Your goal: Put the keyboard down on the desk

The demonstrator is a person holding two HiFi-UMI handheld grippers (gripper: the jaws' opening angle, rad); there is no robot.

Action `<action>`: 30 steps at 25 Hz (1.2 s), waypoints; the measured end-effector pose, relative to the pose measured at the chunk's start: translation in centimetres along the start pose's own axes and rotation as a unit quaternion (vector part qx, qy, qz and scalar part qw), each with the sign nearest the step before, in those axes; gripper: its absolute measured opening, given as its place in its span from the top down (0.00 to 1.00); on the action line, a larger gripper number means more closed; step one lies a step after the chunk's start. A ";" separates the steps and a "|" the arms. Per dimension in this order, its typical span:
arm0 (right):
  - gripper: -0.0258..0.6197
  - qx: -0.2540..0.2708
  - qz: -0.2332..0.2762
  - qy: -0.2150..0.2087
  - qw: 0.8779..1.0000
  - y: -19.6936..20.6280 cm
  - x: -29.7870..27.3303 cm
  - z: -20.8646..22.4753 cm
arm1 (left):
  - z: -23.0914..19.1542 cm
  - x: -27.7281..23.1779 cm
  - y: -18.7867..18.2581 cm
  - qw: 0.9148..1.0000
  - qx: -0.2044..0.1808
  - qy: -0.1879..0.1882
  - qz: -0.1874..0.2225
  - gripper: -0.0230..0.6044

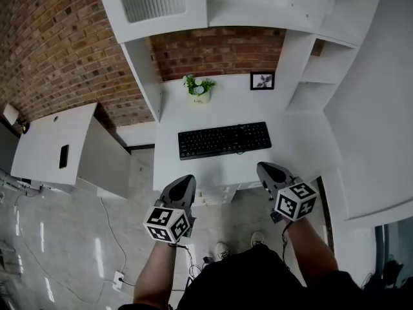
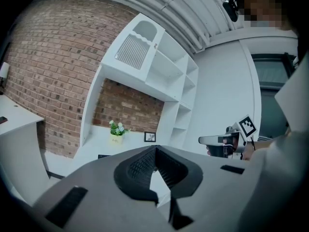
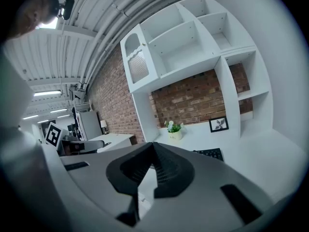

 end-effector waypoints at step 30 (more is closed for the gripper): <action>0.93 -0.015 0.006 -0.086 0.996 0.2 15.7 4.4 | 19.1 3.4 5.1 0.997 0.000 -0.074 -0.007 0.94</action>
Point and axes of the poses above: the fingertips, and each gripper's own axes: x backward along the fingers, z to its right, y out of its underside, the point moved 2 cm from there along x, backward along the fingers, and after that the axes turned 5 degrees about z, right-handed, at the moved point
